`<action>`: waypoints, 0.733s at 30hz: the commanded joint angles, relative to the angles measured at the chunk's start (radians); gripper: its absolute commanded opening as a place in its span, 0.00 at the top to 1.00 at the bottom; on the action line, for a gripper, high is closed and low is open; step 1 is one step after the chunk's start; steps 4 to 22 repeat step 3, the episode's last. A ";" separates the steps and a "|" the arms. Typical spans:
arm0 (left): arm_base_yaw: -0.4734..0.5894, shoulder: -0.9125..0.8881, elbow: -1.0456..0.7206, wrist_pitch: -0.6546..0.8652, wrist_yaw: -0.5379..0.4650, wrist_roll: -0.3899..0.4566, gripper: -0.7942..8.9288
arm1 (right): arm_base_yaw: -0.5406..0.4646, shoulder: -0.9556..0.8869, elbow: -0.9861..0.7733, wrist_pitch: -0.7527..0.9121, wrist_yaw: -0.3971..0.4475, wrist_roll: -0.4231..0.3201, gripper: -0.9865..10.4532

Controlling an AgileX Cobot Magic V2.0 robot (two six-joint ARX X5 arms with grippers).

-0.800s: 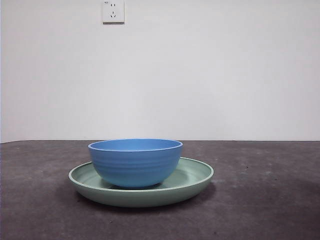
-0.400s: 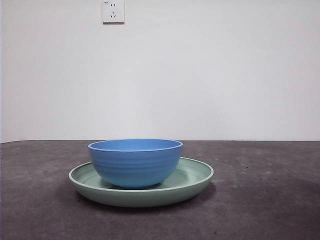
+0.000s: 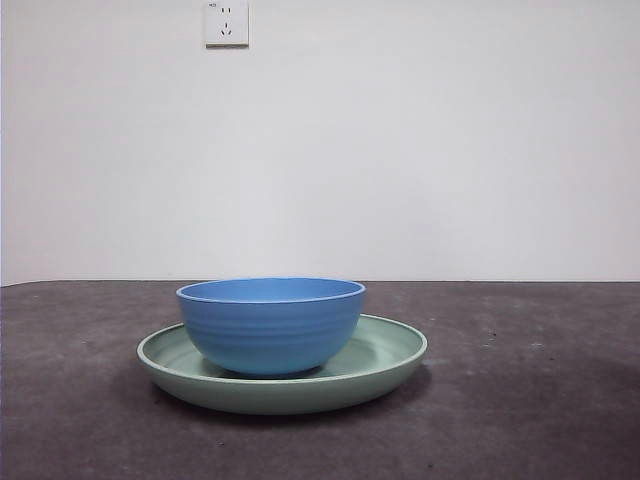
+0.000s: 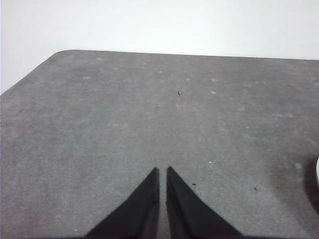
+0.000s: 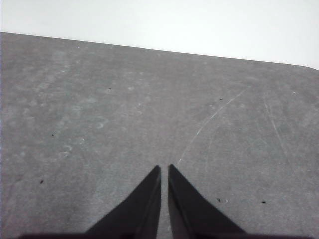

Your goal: Pick up the blue bowl, put it on the green plate, put it on desk

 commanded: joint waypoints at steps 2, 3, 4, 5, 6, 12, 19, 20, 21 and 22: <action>0.001 -0.001 -0.020 -0.008 -0.005 -0.007 0.89 | -0.002 -0.003 -0.005 0.008 0.000 -0.008 0.90; 0.001 -0.001 -0.020 -0.008 -0.005 -0.007 0.89 | -0.002 -0.003 -0.005 0.008 0.000 -0.008 0.90; 0.001 -0.001 -0.020 -0.008 -0.005 -0.007 0.89 | -0.002 -0.003 -0.005 0.008 0.000 -0.008 0.90; 0.001 -0.001 -0.020 -0.008 -0.005 -0.007 0.89 | -0.002 -0.003 -0.005 0.008 0.000 -0.008 0.90; 0.001 -0.001 -0.020 -0.008 -0.005 -0.007 0.89 | -0.002 -0.003 -0.005 0.008 0.000 -0.008 0.90; 0.001 -0.001 -0.020 -0.008 -0.005 -0.007 0.89 | -0.002 -0.003 -0.005 0.008 0.000 -0.008 0.90; 0.001 -0.001 -0.020 -0.008 -0.005 -0.007 0.89 | -0.002 -0.003 -0.005 0.008 0.000 -0.008 0.90; 0.001 -0.001 -0.020 -0.008 -0.005 -0.007 0.89 | -0.002 -0.003 -0.005 0.008 0.000 -0.008 0.90; 0.001 -0.001 -0.020 -0.008 -0.005 -0.007 0.89 | -0.002 -0.003 -0.005 0.008 0.000 -0.008 0.90; 0.001 -0.001 -0.020 -0.008 -0.005 -0.007 0.89 | -0.002 -0.003 -0.005 0.008 0.000 -0.008 0.90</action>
